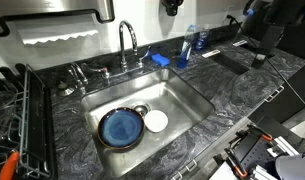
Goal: Pour the contents of the white bowl into the sink and put it on the right side of the counter
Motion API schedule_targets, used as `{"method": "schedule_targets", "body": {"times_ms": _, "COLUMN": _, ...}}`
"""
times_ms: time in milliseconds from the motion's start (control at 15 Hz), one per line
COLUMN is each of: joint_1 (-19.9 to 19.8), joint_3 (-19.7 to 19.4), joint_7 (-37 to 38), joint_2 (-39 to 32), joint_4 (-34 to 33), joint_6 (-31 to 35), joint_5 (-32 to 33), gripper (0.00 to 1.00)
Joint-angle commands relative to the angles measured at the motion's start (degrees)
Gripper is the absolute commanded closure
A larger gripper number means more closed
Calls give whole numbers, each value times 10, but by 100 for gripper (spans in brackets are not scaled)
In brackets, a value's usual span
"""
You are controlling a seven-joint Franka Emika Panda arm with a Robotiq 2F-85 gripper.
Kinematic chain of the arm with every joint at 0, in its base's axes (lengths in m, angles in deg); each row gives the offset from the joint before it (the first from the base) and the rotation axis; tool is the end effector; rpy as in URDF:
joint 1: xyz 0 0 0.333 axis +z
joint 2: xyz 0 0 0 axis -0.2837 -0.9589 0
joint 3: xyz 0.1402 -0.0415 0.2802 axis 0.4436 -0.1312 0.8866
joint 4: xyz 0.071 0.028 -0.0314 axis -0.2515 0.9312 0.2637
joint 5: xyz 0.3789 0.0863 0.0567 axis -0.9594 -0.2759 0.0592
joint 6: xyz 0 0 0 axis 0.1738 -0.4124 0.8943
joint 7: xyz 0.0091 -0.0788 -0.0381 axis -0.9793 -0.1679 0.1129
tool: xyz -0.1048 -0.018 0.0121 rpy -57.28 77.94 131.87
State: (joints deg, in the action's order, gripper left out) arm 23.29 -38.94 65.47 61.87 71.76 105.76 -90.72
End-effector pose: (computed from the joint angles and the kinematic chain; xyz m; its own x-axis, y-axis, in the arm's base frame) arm 0.3504 0.0331 0.4846 0.9753 0.1830 -0.1238 0.1466 -0.9553 -0.2568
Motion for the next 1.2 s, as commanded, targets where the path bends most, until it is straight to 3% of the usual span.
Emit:
{"method": "schedule_targets", "body": {"times_ms": 0, "joint_1": -15, "joint_3": 21, "joint_7": 8, "joint_2": -7, "joint_4": 3, "joint_6": 20, "joint_5": 2, "gripper": 0}}
{"method": "schedule_targets", "body": {"times_ms": 800, "joint_1": 41, "joint_3": 62, "joint_7": -48, "joint_2": -195, "joint_4": 29, "joint_6": 229, "joint_5": -86, "gripper": 0}}
{"method": "schedule_targets", "body": {"times_ms": 1133, "joint_1": 44, "joint_3": 86, "joint_7": -52, "joint_2": -271, "joint_4": 38, "joint_6": 383, "joint_5": -83, "gripper": 0}}
